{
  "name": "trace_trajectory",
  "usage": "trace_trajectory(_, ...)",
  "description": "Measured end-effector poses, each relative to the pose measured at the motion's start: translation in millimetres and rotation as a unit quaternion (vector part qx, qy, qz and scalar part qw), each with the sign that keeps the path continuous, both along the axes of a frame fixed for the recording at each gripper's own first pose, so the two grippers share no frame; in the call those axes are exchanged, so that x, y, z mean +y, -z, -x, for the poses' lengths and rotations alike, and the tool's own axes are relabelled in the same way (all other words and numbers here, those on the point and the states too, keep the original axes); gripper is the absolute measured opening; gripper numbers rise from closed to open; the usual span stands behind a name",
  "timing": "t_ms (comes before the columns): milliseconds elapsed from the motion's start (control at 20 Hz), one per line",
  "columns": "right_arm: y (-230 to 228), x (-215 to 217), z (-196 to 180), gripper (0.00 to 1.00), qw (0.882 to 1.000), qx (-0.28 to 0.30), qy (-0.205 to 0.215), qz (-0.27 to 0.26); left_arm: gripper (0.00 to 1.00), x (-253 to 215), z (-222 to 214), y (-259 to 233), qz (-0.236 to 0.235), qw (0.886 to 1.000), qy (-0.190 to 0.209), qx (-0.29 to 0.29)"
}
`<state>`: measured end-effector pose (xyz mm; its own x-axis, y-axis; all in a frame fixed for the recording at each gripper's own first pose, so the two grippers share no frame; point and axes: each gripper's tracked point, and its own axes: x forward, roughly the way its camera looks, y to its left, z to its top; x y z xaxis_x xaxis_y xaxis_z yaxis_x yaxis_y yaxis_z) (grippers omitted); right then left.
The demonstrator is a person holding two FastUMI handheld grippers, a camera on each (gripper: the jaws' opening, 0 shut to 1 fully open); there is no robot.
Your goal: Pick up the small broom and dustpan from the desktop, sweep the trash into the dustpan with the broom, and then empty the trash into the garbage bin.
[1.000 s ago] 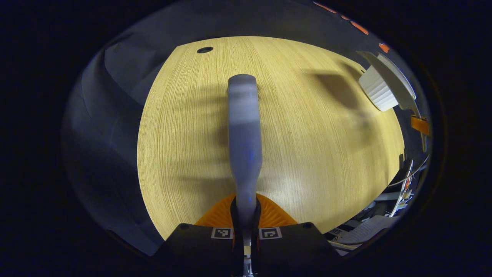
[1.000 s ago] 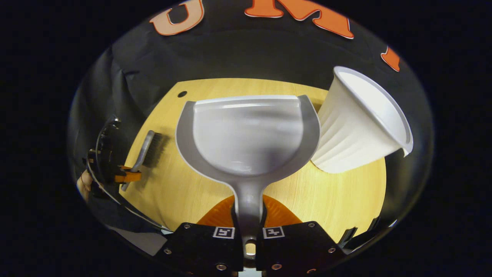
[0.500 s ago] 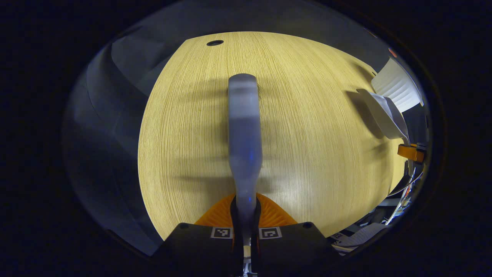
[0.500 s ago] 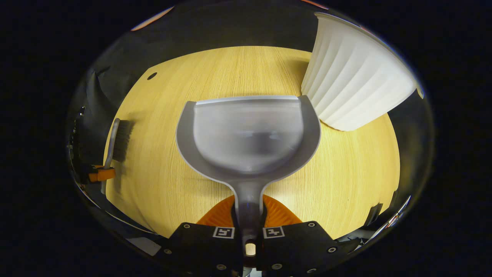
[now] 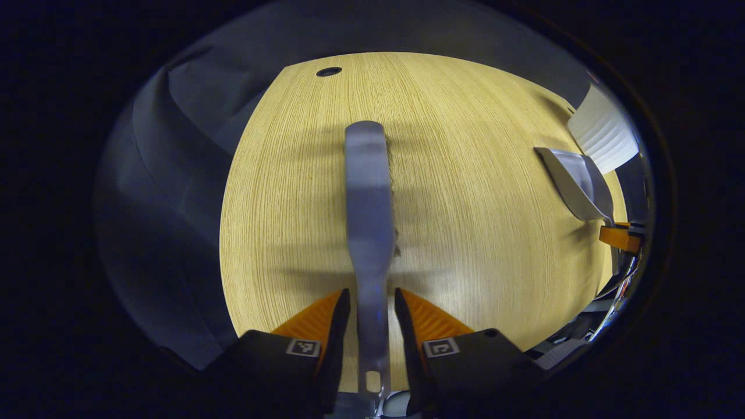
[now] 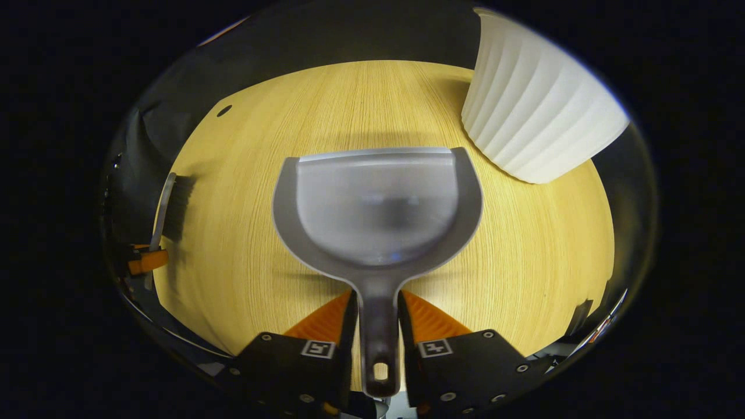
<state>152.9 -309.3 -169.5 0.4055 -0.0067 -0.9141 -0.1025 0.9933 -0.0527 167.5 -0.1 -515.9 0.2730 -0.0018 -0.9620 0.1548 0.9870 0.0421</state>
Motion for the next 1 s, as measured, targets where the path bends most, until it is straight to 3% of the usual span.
trace_trajectory(50,0,2,1,0.51,1.0,0.002,-0.001,0.0,0.58,1,2,0,0.003,1.0,0.0,-0.001)
trace_trajectory(100,1,0,2,0.53,1.0,0.005,-0.003,0.005,0.72,4,3,-1,0.003,1.0,-0.001,-0.004)
trace_trajectory(150,3,-3,3,0.74,1.0,0.006,-0.006,0.01,0.86,7,4,-2,0.004,1.0,-0.001,-0.007)
trace_trajectory(200,4,-5,2,0.78,1.0,0.006,-0.007,0.016,0.92,13,5,-4,-0.001,1.0,-0.001,-0.012)
trace_trajectory(250,5,-4,4,0.99,1.0,0.007,-0.008,0.016,0.97,19,5,-7,-0.003,1.0,-0.001,-0.02)
trace_trajectory(500,-16,-1,5,0.99,1.0,-0.014,-0.009,0.002,1.0,52,7,-39,-0.024,0.997,0.012,-0.076)
trace_trajectory(650,-59,1,-6,1.0,0.998,-0.066,-0.021,0.0,1.0,71,-4,-80,-0.027,0.99,0.014,-0.139)
trace_trajectory(800,-121,11,-23,1.0,0.989,-0.141,-0.034,-0.012,1.0,90,-21,-139,-0.031,0.975,0.019,-0.218)
trace_trajectory(850,-142,14,-28,1.0,0.985,-0.167,-0.039,-0.014,1.0,86,-7,-149,-0.034,0.968,0.022,-0.246)
trace_trajectory(900,-162,18,-33,0.99,0.98,-0.194,-0.045,-0.015,1.0,31,40,-143,-0.036,0.96,0.024,-0.275)
trace_trajectory(950,-183,22,-37,0.99,0.974,-0.219,-0.051,-0.017,1.0,87,-14,-120,-0.029,0.953,0.024,-0.3)
trace_trajectory(1000,-205,25,-39,1.0,0.968,-0.244,-0.056,-0.021,1.0,92,-39,-142,-0.017,0.947,0.02,-0.321)
